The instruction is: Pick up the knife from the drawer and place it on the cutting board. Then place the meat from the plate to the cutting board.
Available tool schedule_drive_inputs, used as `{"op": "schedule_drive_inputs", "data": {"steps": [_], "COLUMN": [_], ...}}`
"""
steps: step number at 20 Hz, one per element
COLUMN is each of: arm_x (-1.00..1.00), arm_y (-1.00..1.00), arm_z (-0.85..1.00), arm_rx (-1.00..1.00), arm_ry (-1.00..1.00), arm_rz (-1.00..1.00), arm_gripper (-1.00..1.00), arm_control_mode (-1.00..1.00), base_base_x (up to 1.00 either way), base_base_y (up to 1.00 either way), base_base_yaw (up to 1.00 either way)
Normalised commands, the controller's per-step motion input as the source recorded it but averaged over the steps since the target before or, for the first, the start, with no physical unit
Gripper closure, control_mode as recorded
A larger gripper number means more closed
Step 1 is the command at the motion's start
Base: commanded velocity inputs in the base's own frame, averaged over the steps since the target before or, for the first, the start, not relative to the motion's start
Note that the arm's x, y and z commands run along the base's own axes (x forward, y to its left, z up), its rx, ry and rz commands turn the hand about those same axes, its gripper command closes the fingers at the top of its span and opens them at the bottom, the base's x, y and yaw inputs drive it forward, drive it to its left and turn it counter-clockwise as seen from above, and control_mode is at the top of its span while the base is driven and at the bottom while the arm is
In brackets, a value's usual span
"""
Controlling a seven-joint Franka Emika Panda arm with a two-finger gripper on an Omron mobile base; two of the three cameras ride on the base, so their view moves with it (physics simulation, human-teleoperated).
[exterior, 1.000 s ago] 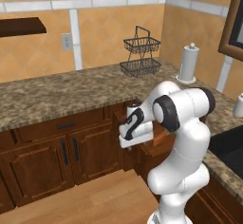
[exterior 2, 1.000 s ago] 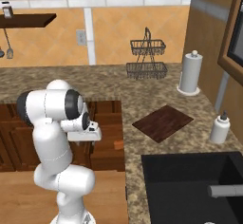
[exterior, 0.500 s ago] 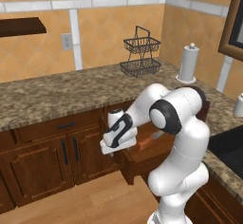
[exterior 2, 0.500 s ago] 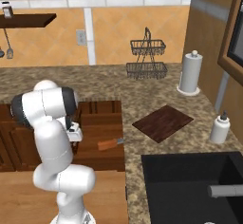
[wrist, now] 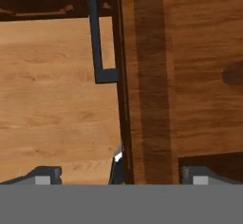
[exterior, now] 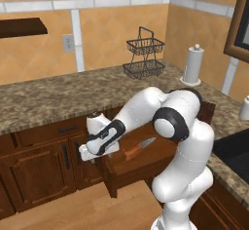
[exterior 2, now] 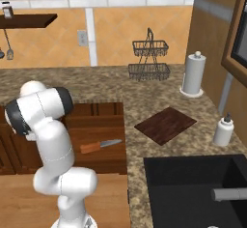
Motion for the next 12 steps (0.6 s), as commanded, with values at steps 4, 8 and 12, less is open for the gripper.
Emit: {"op": "schedule_drive_inputs", "data": {"steps": [4,8,12], "arm_x": [-0.46,-0.2,0.0], "arm_y": [-0.54,-1.0,-1.0], "arm_z": [1.0,0.94,0.2], "arm_rx": [0.0,0.0,0.09], "arm_ry": [-0.21,-0.08,0.0], "arm_rz": [-0.27,-0.37,-0.39], "arm_gripper": [-1.0,-1.0,-1.0], "arm_control_mode": [-1.0,-1.0,-1.0], "base_base_x": [0.0,0.0,0.0], "base_base_y": [0.0,0.0,0.0], "base_base_yaw": [0.0,0.0,0.0]}}
